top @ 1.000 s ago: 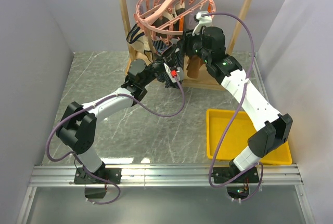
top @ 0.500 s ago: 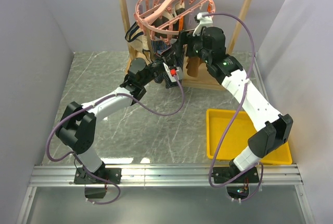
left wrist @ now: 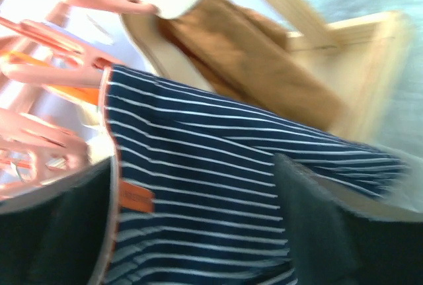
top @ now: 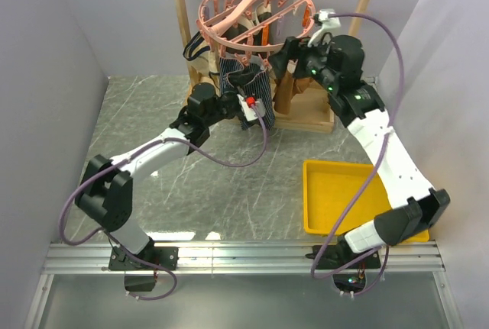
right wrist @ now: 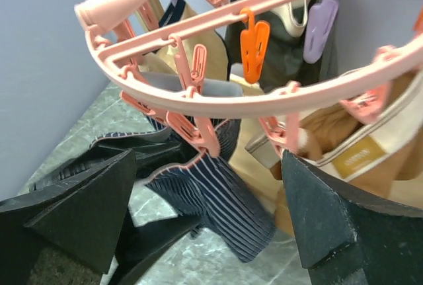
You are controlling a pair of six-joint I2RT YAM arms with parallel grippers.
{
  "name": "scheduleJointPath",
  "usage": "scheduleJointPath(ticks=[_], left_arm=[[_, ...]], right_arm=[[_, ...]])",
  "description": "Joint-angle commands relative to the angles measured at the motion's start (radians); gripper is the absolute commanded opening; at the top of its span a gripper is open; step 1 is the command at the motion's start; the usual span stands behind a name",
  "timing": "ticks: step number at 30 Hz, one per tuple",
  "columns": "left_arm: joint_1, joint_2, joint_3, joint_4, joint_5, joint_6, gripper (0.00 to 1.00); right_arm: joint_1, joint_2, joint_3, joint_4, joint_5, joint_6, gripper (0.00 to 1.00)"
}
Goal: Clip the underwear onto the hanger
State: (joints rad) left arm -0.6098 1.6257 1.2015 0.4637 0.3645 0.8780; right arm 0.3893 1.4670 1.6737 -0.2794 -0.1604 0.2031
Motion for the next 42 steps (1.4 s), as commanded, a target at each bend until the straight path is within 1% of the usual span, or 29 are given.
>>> scheduleJointPath(ticks=[1,2,3,5,6,7,8,9,10,11,12,13,15,19,23,24,26,27,29,30,32,34,35,36,37,39,41,42], left_arm=[[0.001,-0.139,0.050,-0.201,0.099,-0.146,0.99],[0.001,-0.157,0.050,-0.239,0.111,-0.161,0.99],[0.001,-0.176,0.047,-0.307,0.125,-0.209,0.99],[0.001,-0.228,0.044,-0.353,0.146,-0.284,0.99],[0.002,-0.243,0.047,-0.414,0.151,-0.313,0.99],[0.001,-0.271,0.052,-0.433,0.143,-0.388,0.99],[0.002,-0.283,0.053,-0.457,0.139,-0.424,0.99],[0.005,-0.305,0.058,-0.506,0.128,-0.494,0.99],[0.007,-0.314,0.072,-0.531,0.091,-0.535,0.99],[0.008,-0.320,0.084,-0.560,0.074,-0.578,0.99],[0.019,-0.325,0.099,-0.594,0.067,-0.656,0.99],[0.030,-0.331,0.125,-0.667,0.070,-0.684,0.99],[0.051,-0.363,0.119,-0.695,0.079,-0.740,0.99],[0.061,-0.418,0.052,-0.685,0.022,-0.774,0.99],[0.102,-0.449,0.035,-0.707,0.039,-0.856,0.99],[0.128,-0.461,0.032,-0.714,0.047,-0.914,0.99],[0.162,-0.466,0.039,-0.729,0.053,-0.961,0.99],[0.195,-0.454,0.064,-0.776,0.054,-0.999,0.99],[0.228,-0.425,0.110,-0.856,0.050,-1.025,0.99],[0.263,-0.387,0.157,-0.935,0.050,-1.042,0.99],[0.306,-0.354,0.187,-0.996,0.066,-1.059,0.99],[0.376,-0.320,0.199,-1.052,0.079,-1.067,0.99],[0.402,-0.311,0.195,-1.059,0.111,-1.067,0.99],[0.450,-0.297,0.179,-1.068,0.116,-1.059,0.99],[0.472,-0.290,0.170,-1.076,0.117,-1.059,0.99],[0.519,-0.270,0.141,-1.077,0.103,-1.050,0.99],[0.538,-0.270,0.118,-1.071,0.085,-1.030,0.99],[0.548,-0.286,0.080,-1.059,0.049,-1.010,0.99]], right_arm=[[-0.044,-0.106,-0.046,0.008,-0.106,-0.048,0.97],[-0.056,-0.122,-0.061,0.006,-0.119,-0.057,0.97],[-0.072,-0.147,-0.074,0.003,-0.125,-0.071,0.98],[-0.089,-0.175,-0.114,0.003,-0.162,-0.085,0.98],[-0.101,-0.206,-0.127,0.003,-0.168,-0.100,0.98],[-0.104,-0.221,-0.153,0.003,-0.186,-0.108,0.98],[-0.110,-0.238,-0.169,0.002,-0.189,-0.117,0.98],[-0.118,-0.272,-0.184,0.003,-0.191,-0.129,0.98],[-0.121,-0.289,-0.209,0.002,-0.194,-0.134,0.99],[-0.124,-0.299,-0.212,-0.018,-0.197,-0.137,0.99],[-0.128,-0.318,-0.212,-0.035,-0.199,-0.134,0.99],[-0.138,-0.326,-0.210,-0.052,-0.203,-0.134,0.99],[-0.144,-0.359,-0.224,-0.079,-0.199,-0.146,0.99],[-0.152,-0.413,-0.304,-0.092,-0.180,-0.163,0.99],[-0.155,-0.456,-0.351,-0.125,-0.162,-0.182,0.99],[-0.156,-0.471,-0.358,-0.135,-0.160,-0.194,0.99],[-0.158,-0.485,-0.380,-0.156,-0.151,-0.224,0.99],[-0.161,-0.493,-0.390,-0.165,-0.148,-0.232,0.99],[-0.165,-0.499,-0.419,-0.193,-0.143,-0.243,0.99],[-0.170,-0.501,-0.428,-0.202,-0.143,-0.246,0.99],[-0.171,-0.498,-0.457,-0.228,-0.139,-0.254,1.00],[-0.181,-0.493,-0.491,-0.237,-0.136,-0.269,1.00],[-0.184,-0.475,-0.497,-0.259,-0.125,-0.287,1.00],[-0.184,-0.464,-0.509,-0.271,-0.119,-0.292,1.00],[-0.188,-0.449,-0.517,-0.285,-0.117,-0.301,1.00],[-0.194,-0.419,-0.535,-0.307,-0.111,-0.303,1.00],[-0.201,-0.425,-0.583,-0.284,-0.113,-0.297,1.00],[-0.201,-0.435,-0.603,-0.270,-0.105,-0.291,1.00]])
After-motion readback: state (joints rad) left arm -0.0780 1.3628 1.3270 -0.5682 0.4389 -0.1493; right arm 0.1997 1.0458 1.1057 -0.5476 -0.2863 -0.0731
